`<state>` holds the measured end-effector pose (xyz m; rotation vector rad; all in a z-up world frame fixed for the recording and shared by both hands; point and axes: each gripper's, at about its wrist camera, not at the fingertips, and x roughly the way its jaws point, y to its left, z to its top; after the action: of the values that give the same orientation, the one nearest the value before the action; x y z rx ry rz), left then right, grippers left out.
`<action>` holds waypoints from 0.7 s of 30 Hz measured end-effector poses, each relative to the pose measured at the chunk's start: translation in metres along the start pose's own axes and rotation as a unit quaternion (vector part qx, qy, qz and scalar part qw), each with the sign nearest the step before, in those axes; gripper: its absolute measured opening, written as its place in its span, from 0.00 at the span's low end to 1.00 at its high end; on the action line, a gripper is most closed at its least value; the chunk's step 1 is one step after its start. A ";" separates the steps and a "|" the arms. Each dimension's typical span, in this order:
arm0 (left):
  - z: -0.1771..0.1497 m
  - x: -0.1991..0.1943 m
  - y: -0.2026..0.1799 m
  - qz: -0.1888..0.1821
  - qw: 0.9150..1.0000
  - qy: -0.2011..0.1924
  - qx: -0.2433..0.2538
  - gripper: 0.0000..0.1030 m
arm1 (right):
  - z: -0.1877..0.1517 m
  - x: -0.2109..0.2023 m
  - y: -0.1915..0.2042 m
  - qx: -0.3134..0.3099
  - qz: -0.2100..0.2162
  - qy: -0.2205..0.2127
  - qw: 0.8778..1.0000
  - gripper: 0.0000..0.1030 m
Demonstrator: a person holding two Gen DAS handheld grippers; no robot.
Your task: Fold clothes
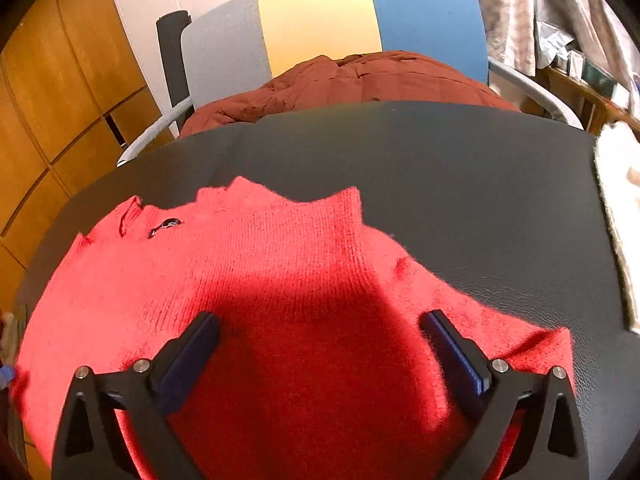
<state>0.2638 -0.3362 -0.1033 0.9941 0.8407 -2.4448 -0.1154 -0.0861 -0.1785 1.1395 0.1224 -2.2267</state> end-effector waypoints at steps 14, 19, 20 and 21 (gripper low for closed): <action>0.003 0.024 0.021 -0.075 0.993 0.092 0.001 0.08 | -0.002 -0.016 0.003 0.000 0.002 -0.001 1.000 1.00; -0.018 0.019 0.016 -0.032 0.991 0.120 0.055 0.06 | -0.003 -0.017 0.004 -0.002 0.003 -0.002 1.000 1.00; -0.025 0.021 0.019 -0.017 0.990 0.129 0.062 0.06 | -0.003 -0.017 0.004 -0.002 0.004 -0.002 1.000 1.00; -0.032 0.028 0.022 -0.004 0.989 0.137 0.063 0.07 | -0.003 -0.017 0.004 -0.003 0.004 -0.002 1.000 1.00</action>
<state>0.2723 -0.3354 -0.1501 1.3991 0.7801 -2.4270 -0.1037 -0.0796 -0.1664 1.1298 0.1221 -2.2212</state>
